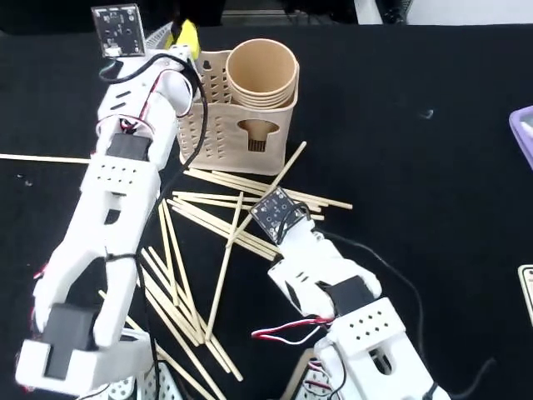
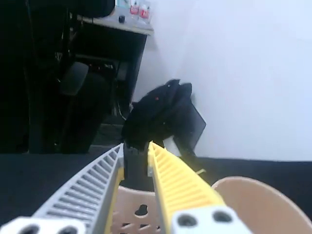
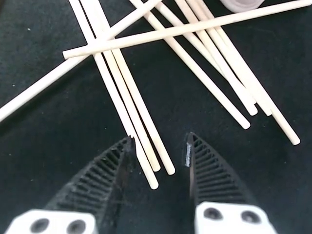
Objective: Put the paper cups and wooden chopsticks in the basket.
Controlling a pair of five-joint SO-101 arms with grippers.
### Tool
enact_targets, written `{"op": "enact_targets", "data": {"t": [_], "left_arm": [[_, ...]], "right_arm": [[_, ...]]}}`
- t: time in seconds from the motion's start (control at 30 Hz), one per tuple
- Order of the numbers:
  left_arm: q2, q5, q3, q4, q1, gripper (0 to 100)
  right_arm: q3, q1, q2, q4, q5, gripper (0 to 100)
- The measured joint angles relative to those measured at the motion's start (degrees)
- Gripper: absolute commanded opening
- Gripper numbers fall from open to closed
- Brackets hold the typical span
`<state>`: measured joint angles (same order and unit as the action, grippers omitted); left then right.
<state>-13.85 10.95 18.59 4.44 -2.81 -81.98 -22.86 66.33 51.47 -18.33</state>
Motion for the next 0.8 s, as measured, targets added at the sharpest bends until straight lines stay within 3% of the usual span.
{"op": "enact_targets", "data": {"t": [0.13,0.27,0.4,0.6,0.8], "left_arm": [[-7.38,0.18,0.00,8.35,5.89,9],[-12.22,1.05,1.14,16.70,17.23,10],[-12.13,9.14,8.26,18.29,27.43,17],[1.32,16.79,9.23,19.16,32.26,18],[24.53,22.59,-7.82,28.31,32.18,18]], "right_arm": [[0.00,0.00,0.00,-0.18,0.00,17.2],[0.00,0.00,0.00,-0.18,0.00,17.2],[0.00,0.00,0.00,-0.18,0.00,17.2],[0.00,0.00,0.00,-0.18,0.00,17.2],[0.00,0.00,0.00,-0.18,0.00,17.2]]}}
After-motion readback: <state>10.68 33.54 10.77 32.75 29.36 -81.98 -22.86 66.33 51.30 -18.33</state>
